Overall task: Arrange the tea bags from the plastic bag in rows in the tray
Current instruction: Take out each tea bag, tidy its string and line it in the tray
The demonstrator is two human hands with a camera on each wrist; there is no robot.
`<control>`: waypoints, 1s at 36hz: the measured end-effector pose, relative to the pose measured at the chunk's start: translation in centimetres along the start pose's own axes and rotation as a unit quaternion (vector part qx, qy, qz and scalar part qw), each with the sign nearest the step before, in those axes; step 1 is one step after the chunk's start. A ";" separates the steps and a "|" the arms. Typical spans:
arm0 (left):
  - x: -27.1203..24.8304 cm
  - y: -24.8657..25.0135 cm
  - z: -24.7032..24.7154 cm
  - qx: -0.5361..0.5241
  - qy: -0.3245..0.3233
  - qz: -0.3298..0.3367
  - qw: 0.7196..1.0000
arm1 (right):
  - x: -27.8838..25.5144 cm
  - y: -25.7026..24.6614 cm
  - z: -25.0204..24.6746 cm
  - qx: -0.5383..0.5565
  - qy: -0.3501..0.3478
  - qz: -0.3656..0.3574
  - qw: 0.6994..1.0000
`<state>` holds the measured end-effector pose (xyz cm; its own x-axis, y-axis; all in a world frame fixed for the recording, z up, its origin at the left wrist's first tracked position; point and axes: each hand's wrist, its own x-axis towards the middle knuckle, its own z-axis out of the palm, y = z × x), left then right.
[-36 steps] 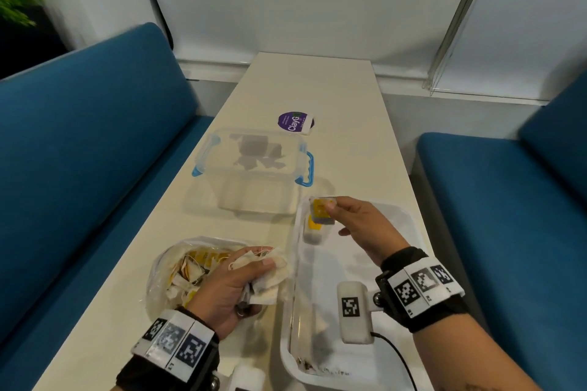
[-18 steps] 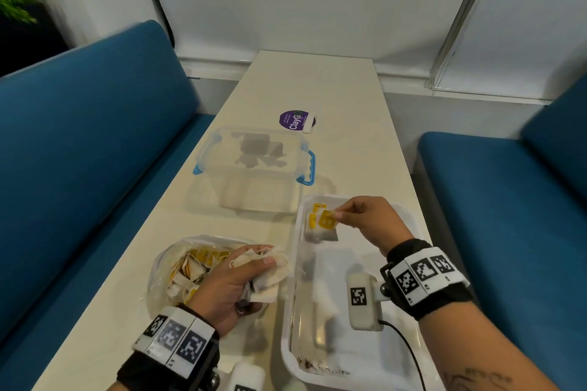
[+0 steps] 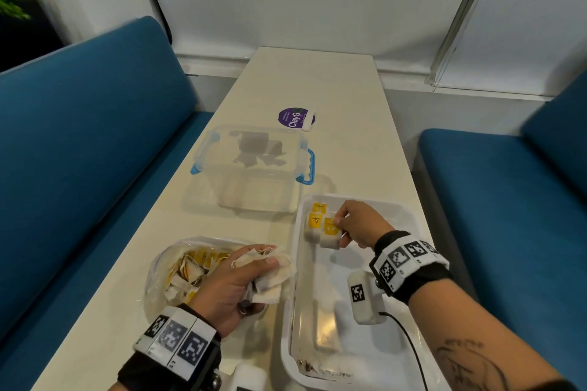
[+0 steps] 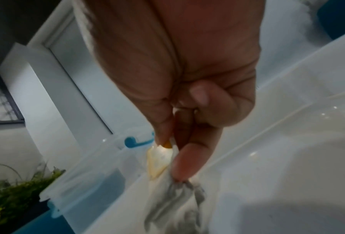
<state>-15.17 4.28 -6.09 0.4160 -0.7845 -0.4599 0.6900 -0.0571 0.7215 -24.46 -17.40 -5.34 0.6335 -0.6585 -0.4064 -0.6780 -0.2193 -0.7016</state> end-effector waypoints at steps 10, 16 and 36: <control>-0.1 0.3 0.5 0.004 -0.008 0.001 1.000 | 2.8 0.3 2.6 -0.041 -0.027 0.021 0.999; -0.1 0.4 0.3 0.014 -0.011 0.005 1.000 | 3.6 0.2 3.6 -0.056 -0.022 0.040 0.997; -0.3 -0.1 0.5 0.046 -0.007 0.017 0.999 | -2.5 -1.9 -0.8 0.110 -0.029 -0.085 0.990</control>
<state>-15.64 4.26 -5.75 0.4302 -0.7954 -0.4269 0.6177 -0.0855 0.7818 -25.11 -15.91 -2.50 0.7563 -0.5814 -0.3000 -0.4658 -0.1566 -0.8709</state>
